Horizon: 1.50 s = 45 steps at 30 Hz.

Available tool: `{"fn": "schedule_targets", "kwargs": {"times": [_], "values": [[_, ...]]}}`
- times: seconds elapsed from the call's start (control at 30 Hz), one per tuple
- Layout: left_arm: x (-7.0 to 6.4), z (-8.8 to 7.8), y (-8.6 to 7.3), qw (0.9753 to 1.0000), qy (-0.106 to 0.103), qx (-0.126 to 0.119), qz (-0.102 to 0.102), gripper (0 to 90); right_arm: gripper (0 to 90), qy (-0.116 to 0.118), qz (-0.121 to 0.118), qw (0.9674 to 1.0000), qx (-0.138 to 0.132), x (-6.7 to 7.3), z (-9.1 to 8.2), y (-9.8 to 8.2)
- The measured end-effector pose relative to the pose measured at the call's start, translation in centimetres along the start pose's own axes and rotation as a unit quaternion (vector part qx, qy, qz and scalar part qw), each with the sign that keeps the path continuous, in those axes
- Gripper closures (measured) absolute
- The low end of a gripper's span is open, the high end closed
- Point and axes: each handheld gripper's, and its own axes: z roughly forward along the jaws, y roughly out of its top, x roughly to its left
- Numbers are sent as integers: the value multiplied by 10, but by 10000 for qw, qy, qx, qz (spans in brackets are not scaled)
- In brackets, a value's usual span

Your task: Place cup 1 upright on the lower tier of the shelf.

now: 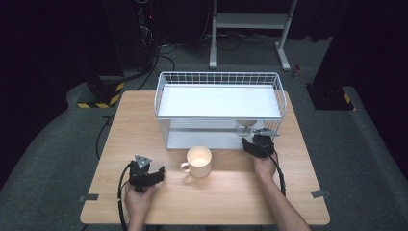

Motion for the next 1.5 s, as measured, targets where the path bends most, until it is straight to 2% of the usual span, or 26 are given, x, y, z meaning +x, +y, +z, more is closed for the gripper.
{"fn": "schedule_targets", "kwargs": {"times": [0.2, 0.53, 1.07, 1.5], "values": [[0, 0, 0, 10000, 1, -4, 9, 241, 410, 67, -173, 9998, -45, 2, -7, 1], [0, 0, 0, 10000, 2, -7, 15, 241, 394, 225, -248, 9993, -139, 3, -19, 5], [0, 0, 0, 10000, 4, -6, 16, 241, 387, 378, -176, 9988, -269, 0, -34, 0], [0, 0, 0, 10000, 1, -1, 17, 241, 381, 516, -224, 9977, -390, 1, -45, 0]]}}
